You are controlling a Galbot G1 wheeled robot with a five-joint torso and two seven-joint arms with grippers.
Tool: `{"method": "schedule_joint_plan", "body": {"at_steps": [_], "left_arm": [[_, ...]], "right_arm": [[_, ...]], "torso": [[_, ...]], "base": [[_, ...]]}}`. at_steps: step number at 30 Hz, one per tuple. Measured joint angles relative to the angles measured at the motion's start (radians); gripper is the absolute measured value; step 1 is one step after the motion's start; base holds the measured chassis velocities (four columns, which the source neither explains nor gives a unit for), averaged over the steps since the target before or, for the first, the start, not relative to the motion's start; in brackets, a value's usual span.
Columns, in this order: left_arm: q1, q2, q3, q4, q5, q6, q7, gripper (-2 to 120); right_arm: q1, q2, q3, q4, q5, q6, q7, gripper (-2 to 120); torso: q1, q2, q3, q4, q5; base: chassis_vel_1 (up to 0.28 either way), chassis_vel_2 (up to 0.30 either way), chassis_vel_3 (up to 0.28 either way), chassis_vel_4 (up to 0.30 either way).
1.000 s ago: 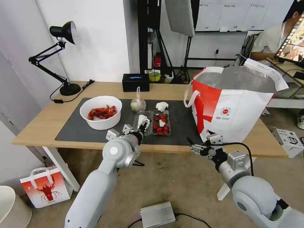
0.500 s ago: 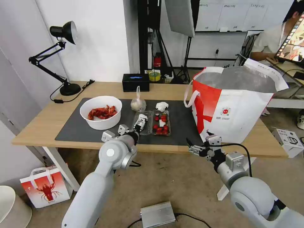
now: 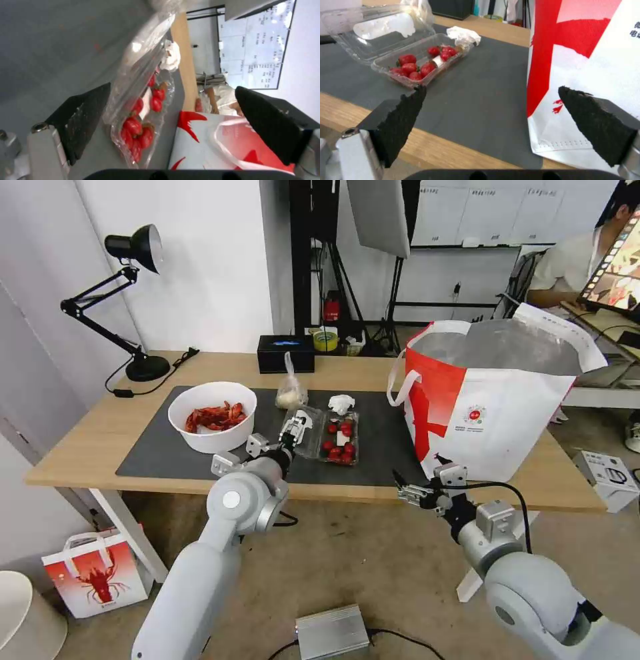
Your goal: Pick up the trash from the table and place it into the takeout bag.
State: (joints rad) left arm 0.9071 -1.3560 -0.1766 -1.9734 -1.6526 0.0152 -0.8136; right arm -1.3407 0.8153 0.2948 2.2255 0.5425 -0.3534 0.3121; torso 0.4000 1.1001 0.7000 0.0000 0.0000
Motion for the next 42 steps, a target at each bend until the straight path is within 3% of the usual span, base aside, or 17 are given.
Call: {"method": "schedule_joint_plan", "body": {"at_steps": [26,42], "left_arm": [[-0.041,0.004,0.077,-0.015,0.022,0.0,0.079,100],[-0.04,0.043,0.082,-0.04,0.015,0.018,0.08,100]], "right_arm": [[-0.003,0.015,0.004,0.003,-0.006,0.002,0.0,100],[0.009,0.01,0.006,0.005,0.02,0.006,-0.003,100]], "torso": [[0.0,0.0,0.0,0.0,0.0],[0.0,0.0,0.0,0.0,-0.0001]], "base": [[0.0,0.0,0.0,0.0],[0.0,0.0,0.0,0.0]]}}
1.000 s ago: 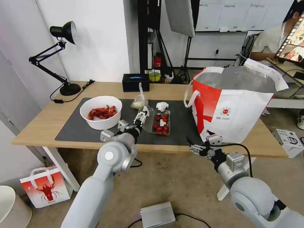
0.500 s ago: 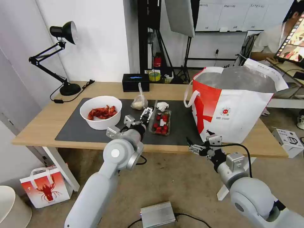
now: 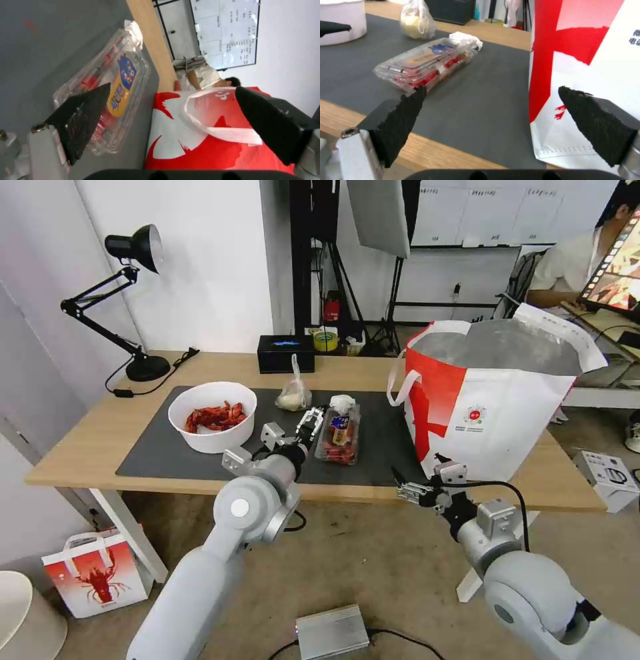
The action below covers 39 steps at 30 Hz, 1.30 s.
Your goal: Pick up the trash from the table and place it into the takeout bag.
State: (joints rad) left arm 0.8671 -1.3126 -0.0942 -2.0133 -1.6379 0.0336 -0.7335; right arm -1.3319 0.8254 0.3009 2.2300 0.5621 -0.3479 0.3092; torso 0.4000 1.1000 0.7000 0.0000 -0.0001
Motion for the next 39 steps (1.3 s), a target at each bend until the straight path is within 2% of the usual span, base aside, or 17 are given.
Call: {"method": "schedule_joint_plan", "body": {"at_steps": [3,6,10,12,13,15,17,21,23,25,27,29,32,35,37,39], "left_arm": [[-0.018,0.009,0.008,0.005,-0.003,0.016,-0.001,100],[-0.061,0.038,0.036,0.025,0.003,0.035,0.037,99],[-0.111,0.069,0.072,0.044,0.028,0.058,0.064,91],[-0.152,0.102,0.112,0.062,0.07,0.077,0.108,80],[-0.152,0.102,0.112,0.062,0.07,0.077,0.108,80],[-0.208,0.149,0.18,0.087,0.149,0.102,0.18,73],[-0.265,0.2,0.267,0.131,0.263,0.119,0.262,59],[-0.297,0.234,0.33,0.166,0.34,0.13,0.307,51],[-0.321,0.266,0.391,0.21,0.427,0.135,0.358,39],[-0.327,0.272,0.402,0.221,0.443,0.135,0.367,37],[-0.35,0.288,0.434,0.256,0.483,0.135,0.392,25],[-0.359,0.29,0.441,0.265,0.492,0.134,0.396,23],[-0.401,0.293,0.471,0.292,0.517,0.132,0.414,6],[-0.428,0.295,0.496,0.307,0.52,0.132,0.422,0],[-0.461,0.303,0.537,0.334,0.535,0.143,0.442,0],[-0.467,0.306,0.545,0.339,0.539,0.147,0.446,0]], "right_arm": [[0.0,-0.002,0.002,0.003,0.002,0.0,0.0,100],[-0.003,-0.006,0.006,0.009,0.005,0.0,0.003,100],[-0.004,-0.01,0.012,0.014,0.008,0.0,0.005,100],[-0.005,-0.012,0.016,0.018,0.012,0.0,0.006,100],[-0.005,-0.012,0.016,0.018,0.012,0.0,0.006,100],[-0.008,-0.016,0.02,0.024,0.016,0.0,0.007,100],[-0.01,-0.018,0.023,0.028,0.017,0.0,0.008,100],[-0.01,-0.018,0.024,0.029,0.023,0.0,0.008,100],[-0.009,-0.018,0.024,0.03,0.039,0.0,0.011,100],[-0.009,-0.018,0.024,0.03,0.041,0.0,0.011,100],[-0.008,-0.02,0.022,0.031,0.05,0.0,0.012,100],[-0.008,-0.021,0.022,0.031,0.051,0.0,0.012,100],[-0.006,-0.025,0.022,0.031,0.054,0.0,0.013,100],[-0.005,-0.028,0.022,0.031,0.056,0.0,0.013,100],[-0.005,-0.03,0.022,0.031,0.057,0.0,0.013,100],[-0.004,-0.03,0.022,0.031,0.057,0.0,0.014,100]], "torso": [[0.0,0.0,0.0,0.0,0.0],[0.0,0.0,0.0,0.0,0.0],[0.0,0.0,0.0,0.0,0.0],[0.0,0.0,0.0,-0.0001,0.0001],[0.0,0.0,0.0,-0.0001,0.0001],[0.0,0.0,0.0,0.0,0.0],[0.0,0.0,0.0,-0.0001,0.0002],[0.0,0.0,0.0,-0.0001,0.0002],[0.0,0.0,0.0,0.0,0.0],[0.0,0.0,0.0,0.0,0.0],[0.0,0.0,0.0,0.0001,0.0],[0.0,0.0,0.0,0.0,0.0001],[0.0,0.0,0.0,0.0,0.0],[0.0,0.0,0.0,0.0,0.0001],[0.0,0.0,0.0,-0.0001,0.0001],[0.0,0.0,0.0,-0.0001,0.0001]], "base": [[0.0,0.0,0.0,0.0],[0.0,0.0,0.0,0.0],[0.0,0.0,0.0,0.0],[0.0,0.0,0.0,0.0],[0.0,0.0,0.0,0.0],[0.0,0.0,0.0,0.0],[0.0,0.0,0.0,0.0],[0.0,0.0,0.0,0.0],[0.0,0.0,0.0,0.0],[0.0,0.0,0.0,0.0],[0.0,0.0,0.0,0.0],[0.0,0.0,0.0,0.0],[0.0,0.0,0.0,0.0],[0.0,0.0,0.0,0.0],[0.0,0.0,0.0,0.0],[0.0,0.0,0.0,0.0]]}}
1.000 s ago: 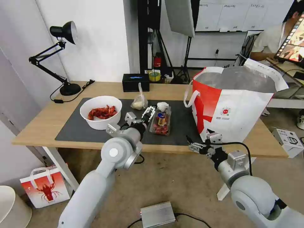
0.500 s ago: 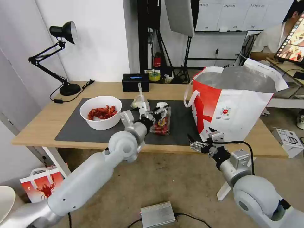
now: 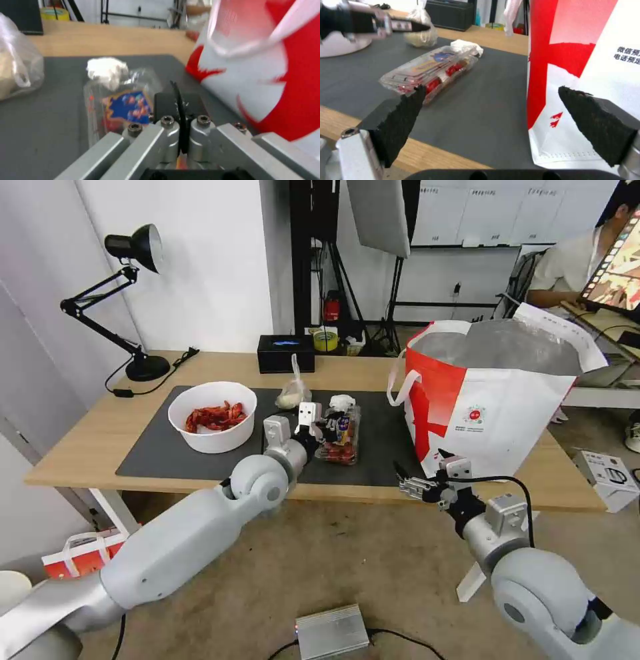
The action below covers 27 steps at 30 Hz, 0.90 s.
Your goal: Pick up the trash from the table and place it into the takeout bag.
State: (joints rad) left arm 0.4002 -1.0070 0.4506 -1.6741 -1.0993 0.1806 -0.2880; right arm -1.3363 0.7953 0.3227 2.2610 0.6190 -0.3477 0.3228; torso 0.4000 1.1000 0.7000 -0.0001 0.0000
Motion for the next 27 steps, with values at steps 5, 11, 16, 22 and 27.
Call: {"method": "schedule_joint_plan", "body": {"at_steps": [5,11,16,22,27], "left_arm": [[-0.045,0.022,0.058,0.036,0.013,0.058,0.029,0],[-0.078,0.035,0.09,0.049,0.027,0.096,0.049,0],[-0.091,0.034,0.106,0.06,0.035,0.102,0.052,0],[-0.089,0.035,0.11,0.061,0.04,0.115,0.053,0],[-0.081,0.042,0.11,0.052,0.041,0.118,0.056,0]], "right_arm": [[0.0,-0.001,0.0,0.0,0.0,0.0,0.0,100],[0.001,-0.001,0.0,-0.001,0.031,-0.001,0.006,100],[0.011,0.0,0.001,0.001,0.124,-0.005,0.029,100],[0.029,-0.001,0.012,0.015,0.321,-0.012,0.076,100],[0.051,-0.001,0.02,0.02,0.451,-0.012,0.097,100]], "torso": [[0.0,0.0,0.0,0.0001,0.0],[0.0,0.0,0.0,0.0001,0.0],[0.0,0.0,0.0,0.0,0.0001],[0.0,0.0,0.0,0.0,0.0],[0.0,0.0,0.0,0.0002,0.0]], "base": [[0.0,0.0,0.0,0.0],[0.0,0.0,0.0,0.0],[0.0,0.0,0.0,0.0],[0.0,0.0,0.0,0.0],[0.0,0.0,0.0,0.0]]}}
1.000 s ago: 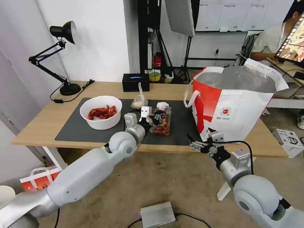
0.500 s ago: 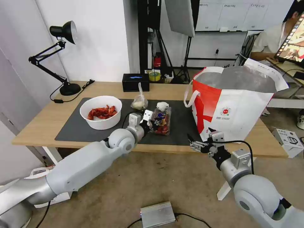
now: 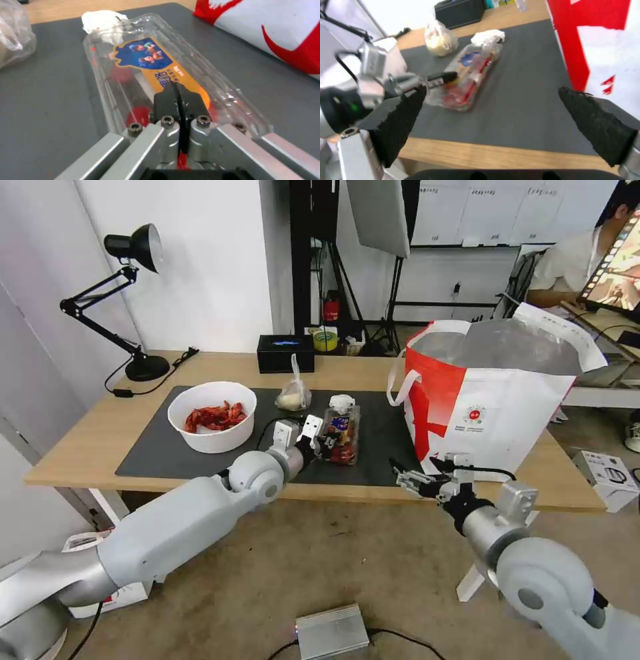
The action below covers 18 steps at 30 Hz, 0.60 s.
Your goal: Pick up the trash from the table and place it into the takeout bag.
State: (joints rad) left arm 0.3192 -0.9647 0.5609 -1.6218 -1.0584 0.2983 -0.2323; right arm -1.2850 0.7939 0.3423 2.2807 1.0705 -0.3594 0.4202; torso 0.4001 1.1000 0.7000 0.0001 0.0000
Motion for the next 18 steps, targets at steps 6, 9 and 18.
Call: {"method": "schedule_joint_plan", "body": {"at_steps": [6,9,18], "left_arm": [[0.004,0.005,0.019,-0.01,0.005,0.002,0.001,0],[0.017,0.004,0.018,-0.012,0.011,0.002,0.0,0],[0.039,0.003,0.009,-0.015,0.021,-0.002,-0.003,0]], "right_arm": [[0.049,0.006,0.004,0.0,0.183,0.006,0.043,100],[0.099,0.01,0.013,-0.011,0.313,0.021,0.076,100],[0.239,0.03,-0.006,-0.058,0.504,0.055,0.147,100]], "torso": [[0.0,0.0,0.0,-0.0001,0.0],[0.0,0.0,0.0,-0.0001,0.0],[0.0,0.0,0.0,0.0002,0.0]], "base": [[0.0,0.0,0.0,0.0],[0.0,0.0,0.0,0.0],[0.0,0.0,0.0,0.0]]}}
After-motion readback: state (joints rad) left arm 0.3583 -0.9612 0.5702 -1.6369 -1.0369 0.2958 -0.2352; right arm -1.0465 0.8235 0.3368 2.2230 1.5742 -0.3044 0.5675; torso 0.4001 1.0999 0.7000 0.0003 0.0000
